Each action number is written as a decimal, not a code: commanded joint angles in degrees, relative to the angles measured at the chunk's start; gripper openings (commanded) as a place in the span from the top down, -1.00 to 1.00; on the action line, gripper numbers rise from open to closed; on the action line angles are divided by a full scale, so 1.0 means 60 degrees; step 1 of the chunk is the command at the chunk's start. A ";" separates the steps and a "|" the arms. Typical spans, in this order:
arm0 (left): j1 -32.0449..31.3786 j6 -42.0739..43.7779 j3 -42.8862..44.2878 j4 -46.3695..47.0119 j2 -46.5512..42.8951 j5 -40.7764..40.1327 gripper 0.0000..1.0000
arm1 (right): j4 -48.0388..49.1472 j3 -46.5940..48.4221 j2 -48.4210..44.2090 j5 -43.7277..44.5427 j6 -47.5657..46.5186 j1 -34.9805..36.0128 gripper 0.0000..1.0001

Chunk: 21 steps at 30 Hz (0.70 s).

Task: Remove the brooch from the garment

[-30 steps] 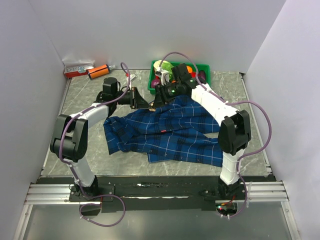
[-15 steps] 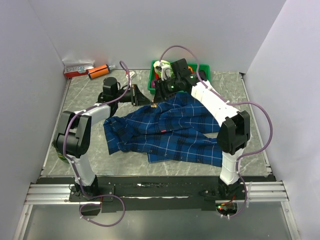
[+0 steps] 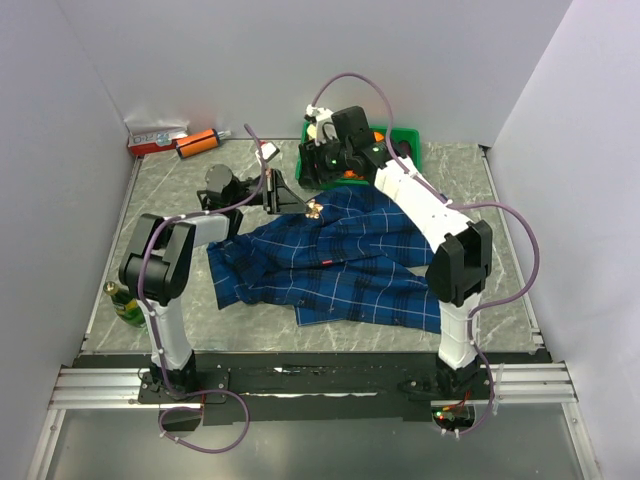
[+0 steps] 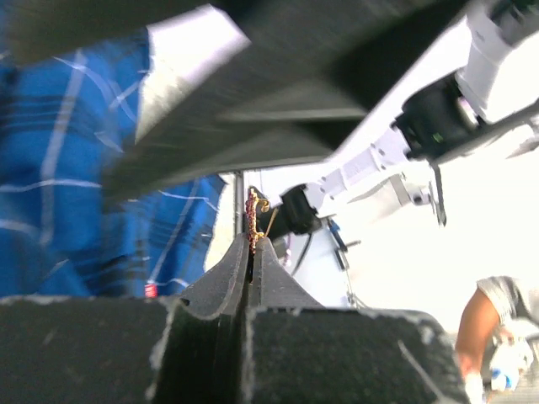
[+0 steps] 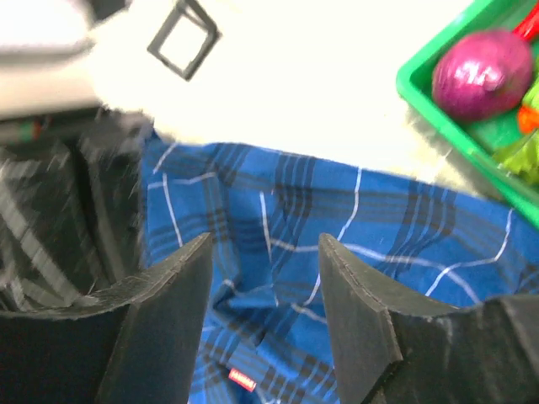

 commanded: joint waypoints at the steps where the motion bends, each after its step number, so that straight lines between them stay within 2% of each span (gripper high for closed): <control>1: -0.0074 -0.1113 0.0079 0.2220 0.0001 0.0616 0.98 | 0.0738 0.0586 -0.0128 -0.0015 -0.0140 -0.0252 -0.26; 4: -0.0031 -0.1215 0.0094 0.2380 -0.0043 0.0704 0.98 | 0.0855 0.0368 -0.0405 -0.0555 -0.0140 -0.0589 -0.25; 7: 0.0028 -0.1260 0.0007 0.2512 -0.0116 0.0733 0.98 | 0.1030 -0.0173 -0.0713 -0.2222 -0.0140 -0.1321 -0.17; 12: 0.0028 -0.1187 -0.0052 0.2425 -0.0278 0.0807 0.98 | 0.1120 -0.0907 -0.0978 -0.6684 -0.0139 -0.2405 -0.12; 15: 0.0043 -0.1142 -0.0067 0.2410 -0.0322 0.0822 0.98 | 0.0929 -0.1434 -0.1300 -0.8008 -0.0432 -0.2363 -0.12; 21: 0.0043 -0.1318 0.0123 0.2571 -0.0234 0.0865 0.98 | 0.1644 -0.2621 -0.1769 -0.8760 0.0239 -0.2041 -0.14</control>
